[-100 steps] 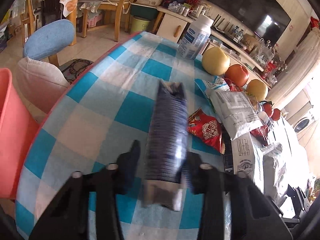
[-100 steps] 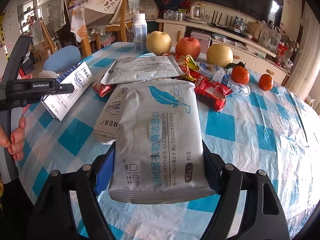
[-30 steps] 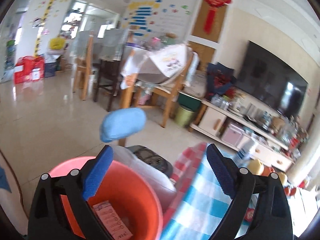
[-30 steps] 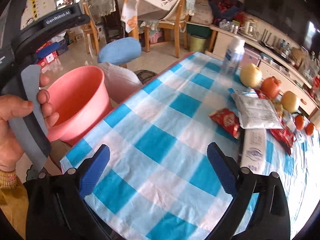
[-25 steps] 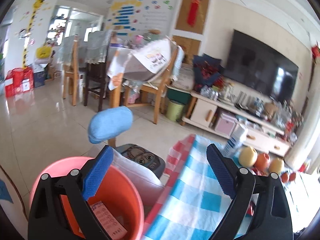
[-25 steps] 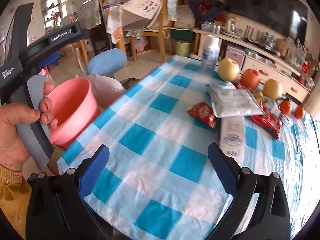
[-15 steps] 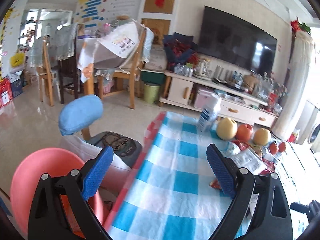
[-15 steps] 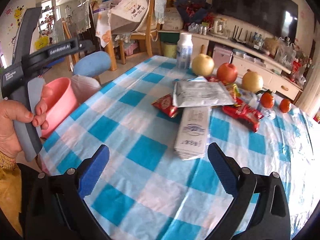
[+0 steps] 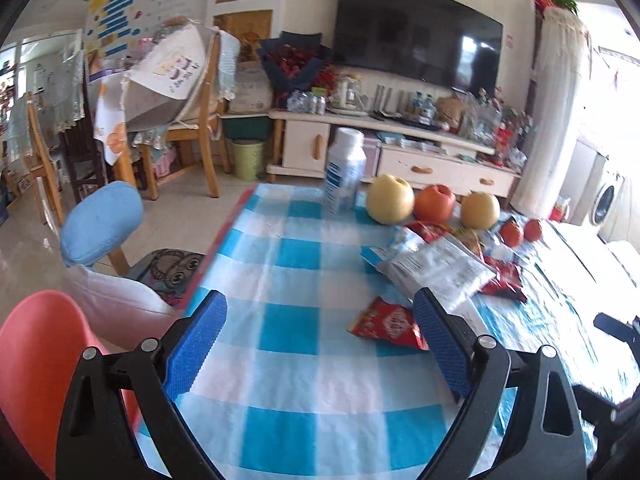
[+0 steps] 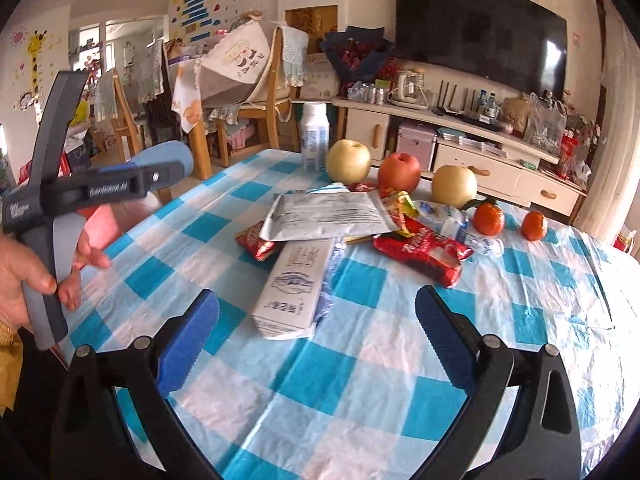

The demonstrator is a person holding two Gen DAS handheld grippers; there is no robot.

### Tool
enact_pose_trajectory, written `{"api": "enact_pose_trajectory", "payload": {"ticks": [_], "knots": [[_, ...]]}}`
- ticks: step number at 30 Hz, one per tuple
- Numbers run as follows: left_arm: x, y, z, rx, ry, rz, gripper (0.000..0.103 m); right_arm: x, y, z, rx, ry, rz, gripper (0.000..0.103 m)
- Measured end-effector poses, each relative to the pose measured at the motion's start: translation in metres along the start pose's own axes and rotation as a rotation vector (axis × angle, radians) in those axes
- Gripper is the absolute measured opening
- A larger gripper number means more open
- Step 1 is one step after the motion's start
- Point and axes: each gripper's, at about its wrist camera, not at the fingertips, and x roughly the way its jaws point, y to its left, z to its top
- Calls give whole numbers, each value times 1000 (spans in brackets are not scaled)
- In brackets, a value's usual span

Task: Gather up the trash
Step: 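Return both tools to the table, then grasp the white milk carton with the left gripper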

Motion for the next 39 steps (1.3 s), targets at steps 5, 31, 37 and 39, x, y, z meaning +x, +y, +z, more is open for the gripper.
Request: {"api": "enact_pose_trajectory", "payload": {"ticks": [5, 31, 37, 39], "knots": [[11, -29, -6, -7, 71, -93, 93, -6, -28, 3, 71, -6, -19, 99], [84, -116, -39, -21, 315, -140, 82, 60, -175, -2, 469, 86, -37, 99], [94, -123, -39, -8, 321, -125, 72, 90, -189, 4, 477, 87, -45, 98], [97, -125, -39, -3, 328, -124, 67, 100, -192, 6, 465, 96, -59, 98]]}}
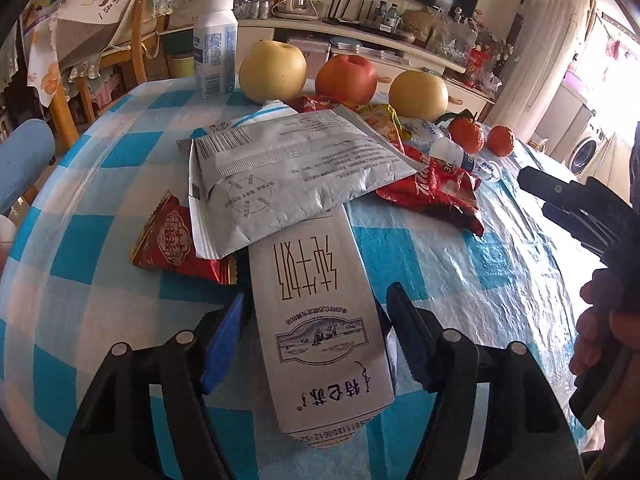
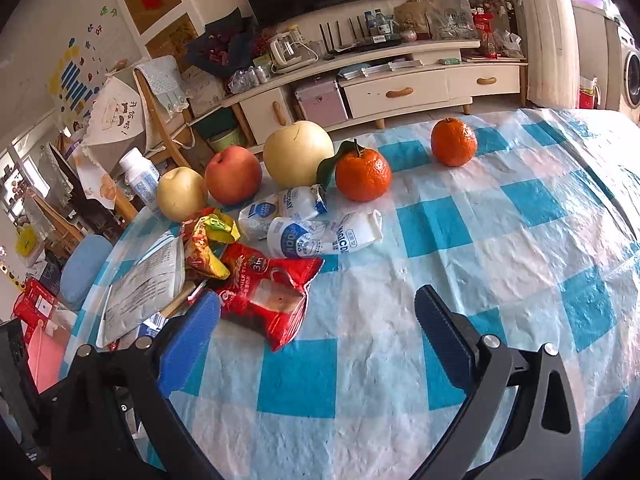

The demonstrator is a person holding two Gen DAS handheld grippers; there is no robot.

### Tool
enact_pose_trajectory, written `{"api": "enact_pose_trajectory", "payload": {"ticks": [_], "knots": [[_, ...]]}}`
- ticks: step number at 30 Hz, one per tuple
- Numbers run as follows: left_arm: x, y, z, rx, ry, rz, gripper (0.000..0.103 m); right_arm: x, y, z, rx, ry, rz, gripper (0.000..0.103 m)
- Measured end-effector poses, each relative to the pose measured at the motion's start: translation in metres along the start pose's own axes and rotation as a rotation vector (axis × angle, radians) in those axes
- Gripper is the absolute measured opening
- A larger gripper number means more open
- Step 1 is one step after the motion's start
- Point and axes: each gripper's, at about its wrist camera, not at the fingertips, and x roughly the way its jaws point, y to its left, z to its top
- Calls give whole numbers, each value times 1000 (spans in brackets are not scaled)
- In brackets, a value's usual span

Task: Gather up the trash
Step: 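Grasp the white milk carton with the left gripper, then grasp the white yogurt bottle with the right gripper while the left holds the carton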

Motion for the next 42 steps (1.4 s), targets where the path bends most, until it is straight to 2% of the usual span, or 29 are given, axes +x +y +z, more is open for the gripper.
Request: {"api": "enact_pose_trajectory", "payload": {"ticks": [3, 8, 12, 16, 23, 24, 25, 32, 38, 42], "knots": [[1, -2, 0, 9, 2, 13, 63, 18, -1, 6, -25, 9, -29, 98], [-2, -3, -2, 10, 8, 7, 62, 32, -1, 17, -42, -5, -14, 98], [-6, -6, -4, 14, 13, -16, 60, 44, 3, 25, -72, 11, -3, 99], [-13, -9, -8, 22, 18, -57, 56, 60, 9, 28, -114, 49, -39, 98], [-26, -14, -16, 45, 18, -116, 54, 79, 5, 33, -106, 77, -34, 98], [-27, -14, -17, 48, 17, -125, 54, 79, 5, 34, -102, 73, -32, 97], [-29, -16, -18, 50, 16, -130, 54, 79, 6, 34, -101, 71, -31, 91], [-34, -20, -24, 66, 11, -155, 54, 79, 8, 35, -113, 65, -39, 88], [-37, -19, -24, 75, 7, -172, 54, 72, 10, 29, -123, 59, -39, 79], [-41, -15, -25, 75, -3, -184, 54, 63, 16, 25, -144, 37, -46, 69]]}}
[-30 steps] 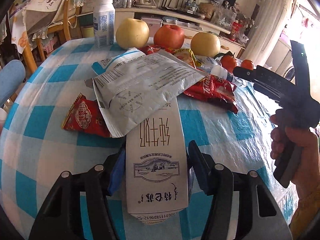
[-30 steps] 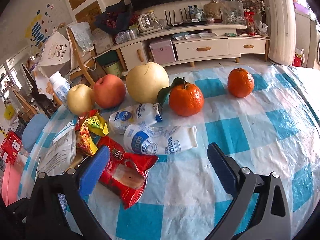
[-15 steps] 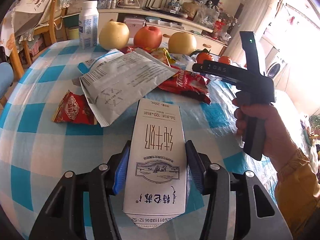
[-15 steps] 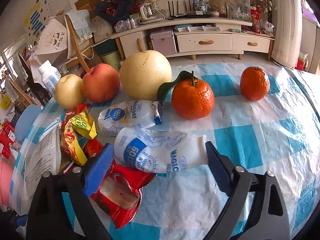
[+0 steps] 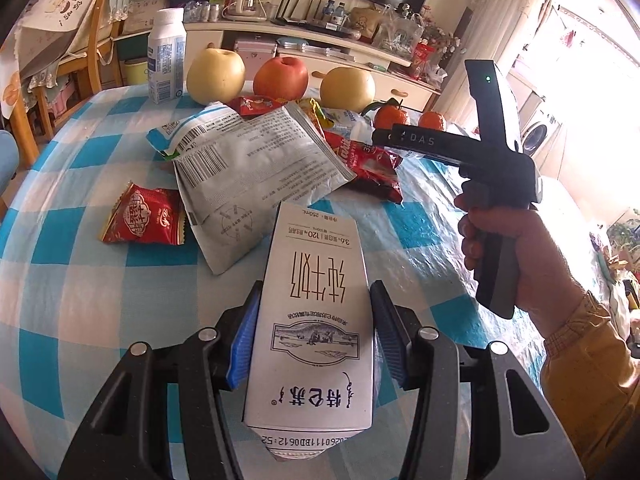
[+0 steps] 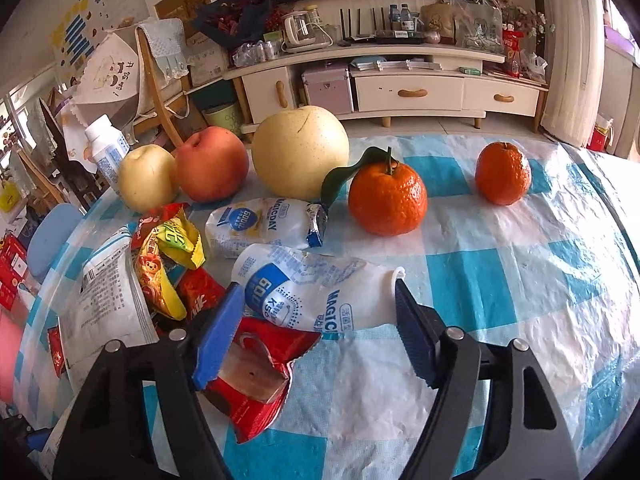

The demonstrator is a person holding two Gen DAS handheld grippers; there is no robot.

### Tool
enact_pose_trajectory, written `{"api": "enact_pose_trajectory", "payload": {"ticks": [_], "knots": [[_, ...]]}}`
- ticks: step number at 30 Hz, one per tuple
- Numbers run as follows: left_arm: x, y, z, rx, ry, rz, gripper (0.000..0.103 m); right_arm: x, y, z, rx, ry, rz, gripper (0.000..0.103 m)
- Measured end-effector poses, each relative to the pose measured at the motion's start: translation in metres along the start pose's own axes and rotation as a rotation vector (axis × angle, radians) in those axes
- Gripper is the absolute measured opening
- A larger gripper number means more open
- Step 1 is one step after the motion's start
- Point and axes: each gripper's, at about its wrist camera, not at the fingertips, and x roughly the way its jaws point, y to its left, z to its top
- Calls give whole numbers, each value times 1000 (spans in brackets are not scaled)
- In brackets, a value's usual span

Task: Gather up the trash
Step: 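Grasp the white yogurt bottle with the right gripper while the left holds the carton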

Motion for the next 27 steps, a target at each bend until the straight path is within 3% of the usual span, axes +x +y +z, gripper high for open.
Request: {"api": "enact_pose_trajectory", "payload": {"ticks": [2, 3, 5, 8, 10, 12, 18, 21, 23, 25, 27], "knots": [[-1, 2, 0, -8, -2, -3, 54, -5, 0, 0, 3, -11, -7, 59], [-3, 4, -1, -13, -2, -7, 54, -5, -1, 0, 8, 3, -5, 32], [-6, 6, -1, -14, -7, -10, 54, -2, -5, -3, 32, 25, 38, 30], [-10, 8, -1, -17, -17, -22, 54, 0, -6, -6, 30, 33, 64, 39], [-13, 9, -1, -22, -20, -32, 54, 1, -4, -4, 27, 27, 66, 64], [-16, 11, -2, -24, -27, -35, 54, 4, 0, -2, 22, 33, 80, 74], [-17, 19, 0, -44, -29, -39, 53, 4, 31, -7, -19, 144, 197, 75], [-19, 23, 1, -58, -37, -39, 53, -9, 60, -14, -91, 168, 325, 75], [-21, 25, 2, -61, -44, -38, 53, -20, 76, -14, -181, 142, 303, 75], [-23, 26, 2, -64, -50, -38, 53, -27, 79, -11, -239, 85, 206, 75], [-25, 27, 2, -63, -55, -38, 53, -29, 68, -6, -220, 33, 125, 75]]}}
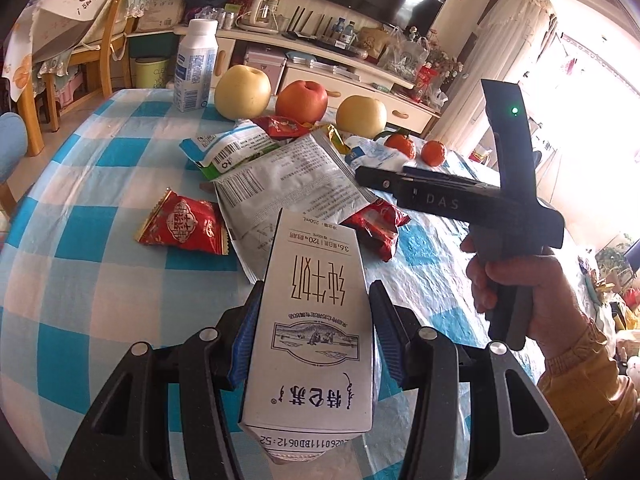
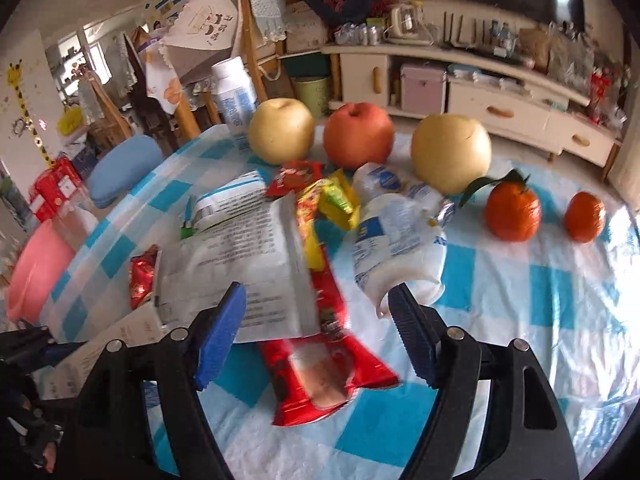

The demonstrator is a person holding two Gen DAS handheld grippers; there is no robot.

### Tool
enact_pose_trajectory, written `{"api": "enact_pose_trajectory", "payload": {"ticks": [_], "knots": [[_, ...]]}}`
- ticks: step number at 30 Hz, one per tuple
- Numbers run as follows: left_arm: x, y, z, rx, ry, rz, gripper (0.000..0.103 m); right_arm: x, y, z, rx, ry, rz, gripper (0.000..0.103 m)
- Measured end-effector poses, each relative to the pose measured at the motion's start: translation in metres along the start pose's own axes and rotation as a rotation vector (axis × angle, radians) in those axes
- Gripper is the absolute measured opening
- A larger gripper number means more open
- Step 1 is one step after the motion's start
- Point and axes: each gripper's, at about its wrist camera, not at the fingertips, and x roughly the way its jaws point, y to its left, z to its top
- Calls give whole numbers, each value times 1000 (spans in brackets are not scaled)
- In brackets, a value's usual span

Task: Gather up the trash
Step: 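Grasp the white yogurt bottle with the right gripper while the left holds the carton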

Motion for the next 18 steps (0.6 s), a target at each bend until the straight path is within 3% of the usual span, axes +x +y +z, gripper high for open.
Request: {"api": "enact_pose_trajectory", "payload": {"ticks": [4, 9, 12, 18], "knots": [[-1, 1, 0, -3, -5, -1, 53, 11, -23, 0, 21, -27, -111, 74], [-1, 2, 1, -5, -5, 2, 53, 27, -45, -2, 40, 7, -150, 75], [0, 4, 1, -10, 2, -1, 53, 33, -54, -3, 86, 31, -126, 75], [3, 0, -1, 7, 10, -11, 53, 31, -54, 3, 185, 2, -112, 94]]}}
